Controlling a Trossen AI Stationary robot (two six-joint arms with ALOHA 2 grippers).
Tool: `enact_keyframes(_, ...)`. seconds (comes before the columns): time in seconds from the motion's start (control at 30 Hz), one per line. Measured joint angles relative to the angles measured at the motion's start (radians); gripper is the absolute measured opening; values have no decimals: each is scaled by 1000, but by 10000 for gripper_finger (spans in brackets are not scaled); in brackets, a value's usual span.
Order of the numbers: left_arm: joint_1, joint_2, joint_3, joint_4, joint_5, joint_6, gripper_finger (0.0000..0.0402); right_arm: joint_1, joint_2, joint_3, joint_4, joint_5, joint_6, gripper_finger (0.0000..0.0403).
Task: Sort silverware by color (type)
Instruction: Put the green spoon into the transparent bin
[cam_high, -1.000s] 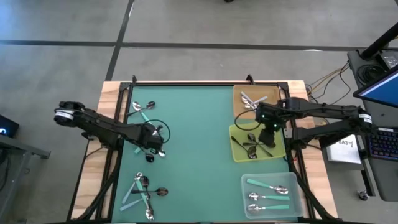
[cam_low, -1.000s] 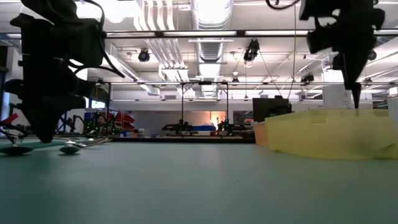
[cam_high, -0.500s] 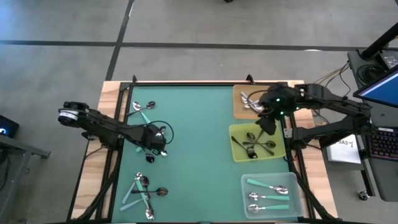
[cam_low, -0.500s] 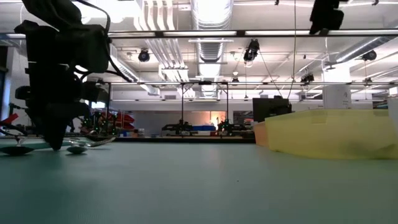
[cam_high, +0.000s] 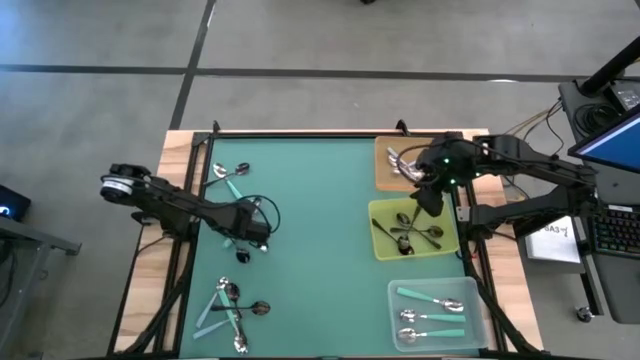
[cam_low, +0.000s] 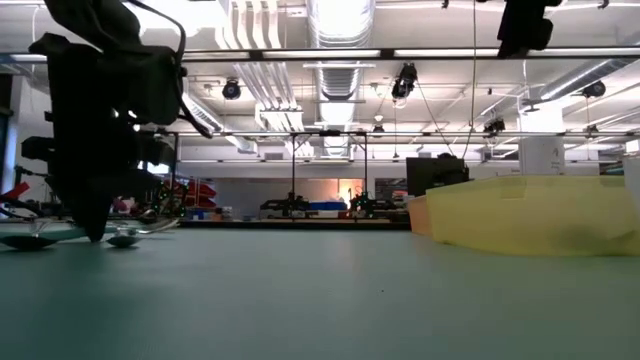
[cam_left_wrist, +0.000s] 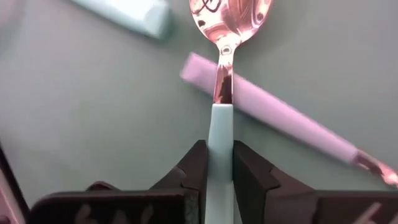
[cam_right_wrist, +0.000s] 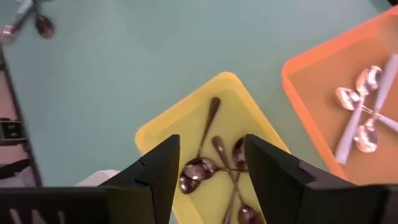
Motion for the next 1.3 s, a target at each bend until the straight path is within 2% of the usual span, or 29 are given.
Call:
enact_keyframes(0.17, 2, -5, 13, 2, -116, -23, 32, 0, 0, -49, 1, 119, 0, 159)
enact_keyframes(0.3, 2, -6, 21, 0, -270, -57, 32, 0, 0, -98, 2, 182, 0, 152)
enact_keyframes(0.43, 1, -7, 28, 3, -468, -94, 33, 0, 0, -155, 6, 189, 0, 150)
enact_keyframes(0.63, -1, -8, 29, 4, -733, -242, 33, 0, -1, -257, 61, 189, 7, 152)
enact_keyframes(0.7, -3, -8, 30, 6, -782, -302, 33, 0, -1, -293, 113, 188, 18, 152)
enact_keyframes(0.8, -6, -8, 44, 56, -794, -361, 33, 0, -2, -354, 272, 171, 23, 152)
enact_keyframes(0.9, -31, -8, 53, 229, -789, -293, 33, 0, -2, -432, 561, 94, 47, 153)
enact_keyframes(1.07, -83, -8, 53, 749, -723, 105, 34, 0, 25, -558, 1092, -59, 135, 150)
enact_keyframes(1.17, -97, -8, 53, 1054, -683, 312, 34, 0, 68, -586, 1232, -129, 155, 149)
enact_keyframes(1.3, -98, -2, 53, 1362, -648, 488, 34, 3, 134, -587, 1255, -161, 151, 158)
